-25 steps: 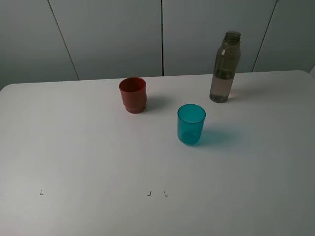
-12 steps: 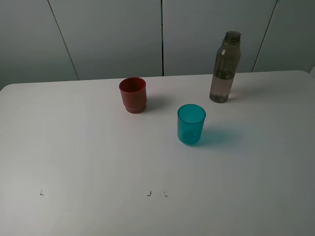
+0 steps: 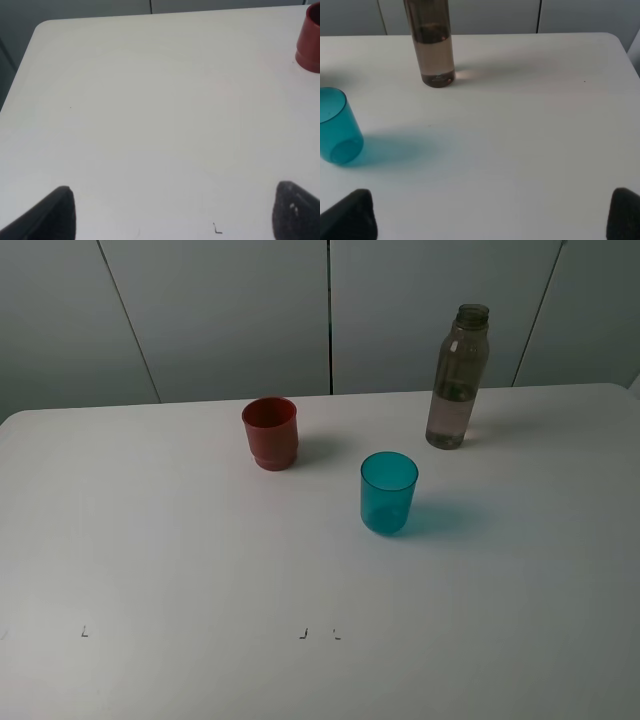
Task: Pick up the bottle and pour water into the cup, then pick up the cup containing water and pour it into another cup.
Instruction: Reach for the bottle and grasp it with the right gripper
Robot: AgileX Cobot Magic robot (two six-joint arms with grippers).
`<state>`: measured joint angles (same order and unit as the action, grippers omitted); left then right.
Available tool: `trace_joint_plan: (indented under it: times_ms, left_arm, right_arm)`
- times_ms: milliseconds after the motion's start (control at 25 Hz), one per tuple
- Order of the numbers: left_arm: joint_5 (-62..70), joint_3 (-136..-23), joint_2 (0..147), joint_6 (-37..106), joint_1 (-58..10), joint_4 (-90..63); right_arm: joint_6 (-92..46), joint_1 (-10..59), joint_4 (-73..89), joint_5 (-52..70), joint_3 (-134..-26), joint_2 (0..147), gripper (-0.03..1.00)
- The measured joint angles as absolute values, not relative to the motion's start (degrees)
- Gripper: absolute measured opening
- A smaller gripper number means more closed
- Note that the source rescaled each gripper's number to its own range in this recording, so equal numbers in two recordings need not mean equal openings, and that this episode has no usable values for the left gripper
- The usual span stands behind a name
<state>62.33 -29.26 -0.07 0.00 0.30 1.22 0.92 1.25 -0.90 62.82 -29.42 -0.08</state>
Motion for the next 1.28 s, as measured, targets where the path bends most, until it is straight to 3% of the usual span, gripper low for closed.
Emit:
trace_joint_plan:
  times_ms: [1280]
  left_arm:
    - [62.33, -29.26, -0.07, 0.00, 0.30, 1.22]
  right_arm:
    - [0.92, 1.25, -0.90, 62.82, -29.42, -0.08, 1.00]
